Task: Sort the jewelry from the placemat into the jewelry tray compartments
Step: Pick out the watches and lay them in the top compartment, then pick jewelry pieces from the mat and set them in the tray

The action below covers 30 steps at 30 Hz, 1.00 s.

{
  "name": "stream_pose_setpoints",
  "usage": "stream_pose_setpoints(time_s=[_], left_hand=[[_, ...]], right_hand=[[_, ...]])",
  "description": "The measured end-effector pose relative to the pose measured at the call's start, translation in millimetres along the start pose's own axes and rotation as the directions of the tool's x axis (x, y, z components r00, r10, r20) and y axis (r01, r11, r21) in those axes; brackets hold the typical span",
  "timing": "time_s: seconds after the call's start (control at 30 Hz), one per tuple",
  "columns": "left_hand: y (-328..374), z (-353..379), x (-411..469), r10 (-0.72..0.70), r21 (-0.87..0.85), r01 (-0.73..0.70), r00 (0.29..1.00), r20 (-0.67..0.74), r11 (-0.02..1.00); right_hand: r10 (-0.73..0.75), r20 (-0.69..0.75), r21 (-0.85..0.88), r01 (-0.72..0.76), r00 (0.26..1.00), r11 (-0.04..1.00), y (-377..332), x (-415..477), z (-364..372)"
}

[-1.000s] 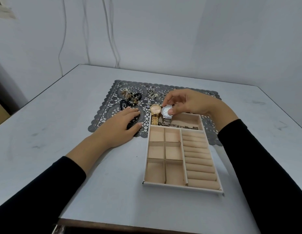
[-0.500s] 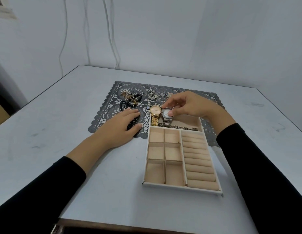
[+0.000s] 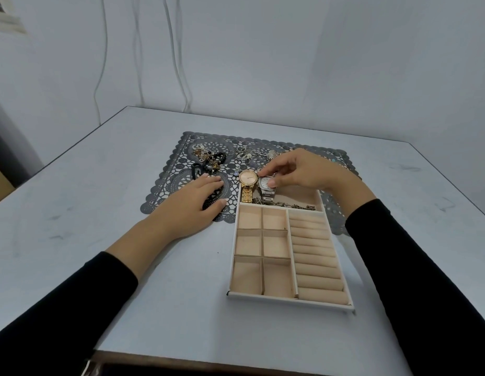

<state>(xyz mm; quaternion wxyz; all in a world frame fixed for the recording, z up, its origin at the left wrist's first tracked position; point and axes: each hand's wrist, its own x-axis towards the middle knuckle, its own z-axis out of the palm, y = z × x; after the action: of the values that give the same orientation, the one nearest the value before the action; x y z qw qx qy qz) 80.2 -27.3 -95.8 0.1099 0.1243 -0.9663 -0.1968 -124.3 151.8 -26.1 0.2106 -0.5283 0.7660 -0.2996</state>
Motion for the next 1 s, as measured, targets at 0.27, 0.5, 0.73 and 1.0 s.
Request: stream_pose_setpoints(time_s=[0.27,0.5,0.73,1.0], left_hand=[[1.8,-4.3,7.8,0.036,-0.006,-0.037,0.997,-0.067,0.999],[0.5,-16.2,41.8,0.031,-0.002,-0.032,0.981,-0.194,0.999],[-10.3,-19.9,90.6,-0.078,-0.085,0.060,0.971,-0.225,0.995],[-22.3,-25.7,139.9,-0.106,-0.154,0.081,0.981,-0.163,0.985]], right_hand=[[0.032,-0.073,0.103,-0.025,0.997,0.994,4.5,-4.5,-3.1],[0.088,-0.292,0.110,-0.058,0.953,0.992,12.8,11.9,0.1],[0.121,-0.385,0.101,-0.089,0.915,0.991,23.2,46.6,-2.4],[0.099,-0.329,-0.075,-0.131,0.939,0.989,36.5,86.0,-7.8]])
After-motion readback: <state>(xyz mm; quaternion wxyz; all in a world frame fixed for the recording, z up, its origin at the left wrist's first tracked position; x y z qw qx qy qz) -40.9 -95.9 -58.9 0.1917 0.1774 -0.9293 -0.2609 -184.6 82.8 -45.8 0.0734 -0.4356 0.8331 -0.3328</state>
